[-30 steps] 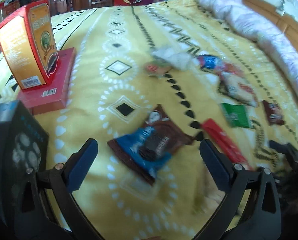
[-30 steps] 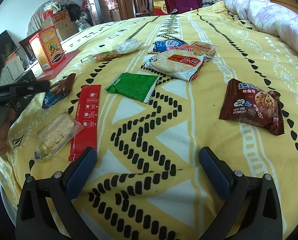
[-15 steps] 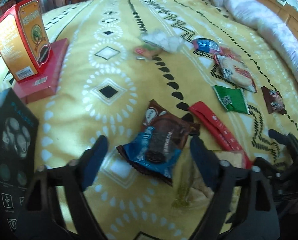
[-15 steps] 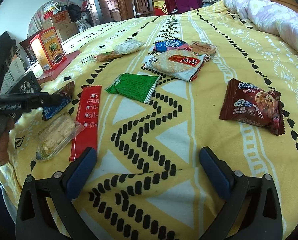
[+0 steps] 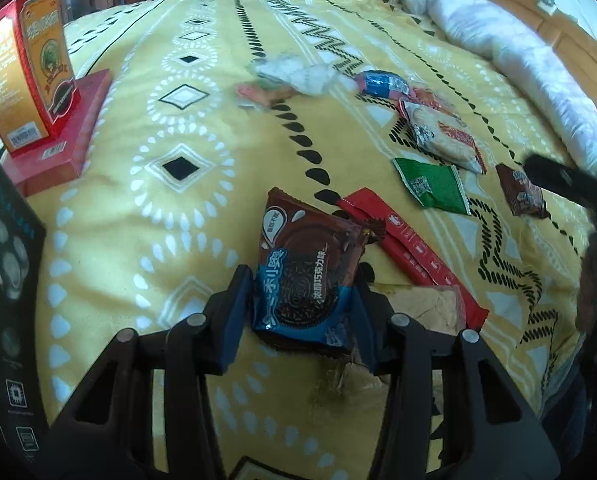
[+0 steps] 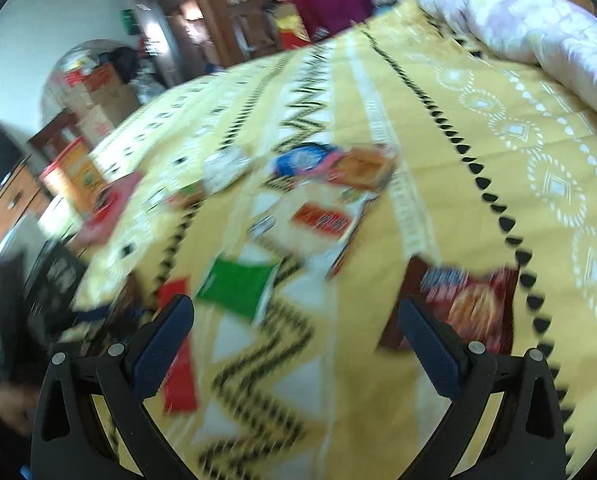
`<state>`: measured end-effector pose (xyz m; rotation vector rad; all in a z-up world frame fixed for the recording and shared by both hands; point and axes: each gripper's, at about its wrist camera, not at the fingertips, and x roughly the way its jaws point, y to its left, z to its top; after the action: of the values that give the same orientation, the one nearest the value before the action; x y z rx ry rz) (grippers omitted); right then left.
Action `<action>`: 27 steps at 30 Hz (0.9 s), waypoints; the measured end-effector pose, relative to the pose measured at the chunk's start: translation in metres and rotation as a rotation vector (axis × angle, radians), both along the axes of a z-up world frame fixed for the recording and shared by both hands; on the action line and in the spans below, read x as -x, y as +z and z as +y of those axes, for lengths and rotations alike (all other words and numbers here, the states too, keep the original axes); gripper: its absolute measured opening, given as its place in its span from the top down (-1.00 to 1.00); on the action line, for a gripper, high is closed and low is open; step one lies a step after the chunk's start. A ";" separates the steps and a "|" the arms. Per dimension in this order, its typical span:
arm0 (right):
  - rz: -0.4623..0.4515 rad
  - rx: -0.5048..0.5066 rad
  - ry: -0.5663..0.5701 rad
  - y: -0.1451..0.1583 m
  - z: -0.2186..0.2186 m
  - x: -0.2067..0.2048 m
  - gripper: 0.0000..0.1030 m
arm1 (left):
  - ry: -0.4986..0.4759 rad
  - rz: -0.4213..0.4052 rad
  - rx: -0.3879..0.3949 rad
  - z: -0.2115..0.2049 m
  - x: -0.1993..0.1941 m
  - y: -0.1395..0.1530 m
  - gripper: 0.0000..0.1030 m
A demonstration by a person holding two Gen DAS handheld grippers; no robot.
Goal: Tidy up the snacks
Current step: 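Carry both packets to the clear basin and open both grippers to drop them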
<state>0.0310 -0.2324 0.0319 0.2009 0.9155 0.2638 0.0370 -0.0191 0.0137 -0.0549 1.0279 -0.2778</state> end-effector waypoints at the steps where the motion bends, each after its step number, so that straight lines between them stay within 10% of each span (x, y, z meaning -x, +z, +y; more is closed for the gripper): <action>1: 0.033 -0.008 -0.034 -0.002 -0.003 -0.014 -1.00 | 0.008 0.002 0.005 0.001 -0.001 0.000 0.07; 5: 0.198 -0.092 -0.234 -0.017 -0.011 -0.063 -1.00 | 0.033 0.012 0.039 0.007 -0.001 -0.002 0.07; 8: 0.156 -0.057 -0.303 -0.011 0.007 -0.085 -1.00 | 0.042 0.005 0.048 0.010 0.000 -0.003 0.07; 15: 0.224 0.238 -0.300 -0.040 0.054 -0.111 -0.98 | 0.035 -0.009 0.043 0.009 0.001 -0.005 0.06; 27: 0.079 0.077 -0.121 -0.020 0.012 -0.055 -0.57 | 0.031 -0.045 0.056 0.009 0.010 0.007 0.07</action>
<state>0.0863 -0.2201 0.0123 0.1955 0.9858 0.1086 0.0273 -0.0099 0.0208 -0.1149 0.9742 -0.2786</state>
